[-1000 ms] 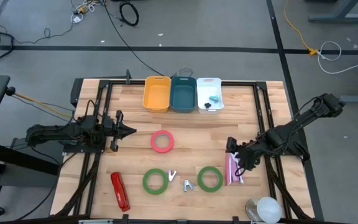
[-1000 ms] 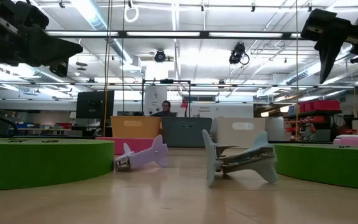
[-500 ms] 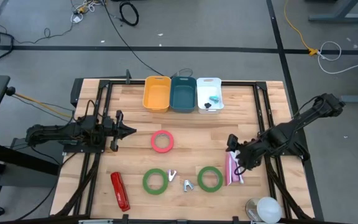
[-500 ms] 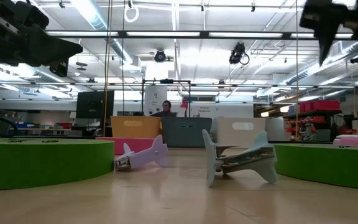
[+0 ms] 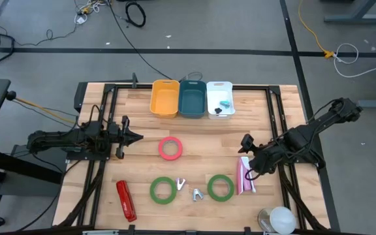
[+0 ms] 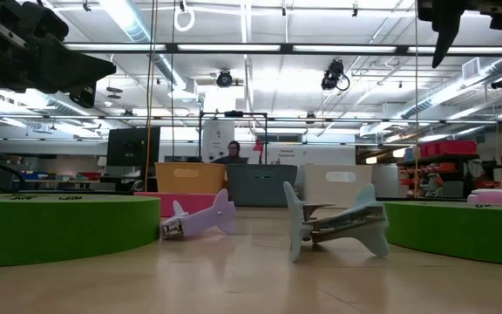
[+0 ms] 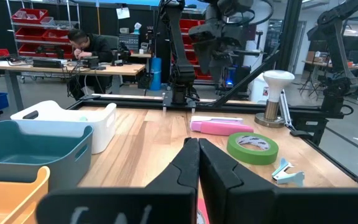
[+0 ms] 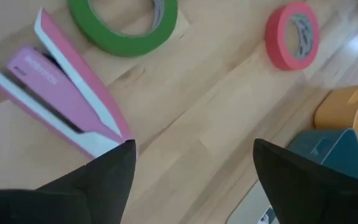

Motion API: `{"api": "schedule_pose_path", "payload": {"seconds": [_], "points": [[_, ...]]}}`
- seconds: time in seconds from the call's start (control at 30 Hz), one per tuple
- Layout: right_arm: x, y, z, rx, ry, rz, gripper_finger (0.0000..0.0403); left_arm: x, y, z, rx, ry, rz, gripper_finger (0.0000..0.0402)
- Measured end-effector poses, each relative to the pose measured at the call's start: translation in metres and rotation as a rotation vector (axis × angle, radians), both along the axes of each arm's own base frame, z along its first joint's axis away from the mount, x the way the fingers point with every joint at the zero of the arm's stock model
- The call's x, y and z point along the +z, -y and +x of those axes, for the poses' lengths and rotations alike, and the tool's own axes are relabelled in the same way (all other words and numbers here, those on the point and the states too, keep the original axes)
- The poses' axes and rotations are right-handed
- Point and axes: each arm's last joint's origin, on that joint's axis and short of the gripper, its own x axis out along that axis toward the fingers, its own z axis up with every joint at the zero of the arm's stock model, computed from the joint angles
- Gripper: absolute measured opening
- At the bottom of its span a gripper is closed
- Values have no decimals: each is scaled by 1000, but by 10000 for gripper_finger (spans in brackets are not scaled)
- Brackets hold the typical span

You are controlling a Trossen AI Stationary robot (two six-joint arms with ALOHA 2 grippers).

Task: Pick and place Stapler, Stapler remover, tape
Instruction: Put the pink stapler into the dark blue bin

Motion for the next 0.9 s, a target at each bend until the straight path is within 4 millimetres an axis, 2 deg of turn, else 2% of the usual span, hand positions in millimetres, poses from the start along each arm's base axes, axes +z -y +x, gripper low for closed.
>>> {"api": "schedule_pose_path", "payload": {"seconds": [0.33,0.57,0.9], "points": [[-1,1,-1,124,-14,-96,324,0,0,0,0,0,-1,10],[0,2,-1,97,-1,-118,324,0,0,0,0,0,-1,10],[-8,-2,-5,421,-171,-67,323,0,0,0,0,0,0,10]]}}
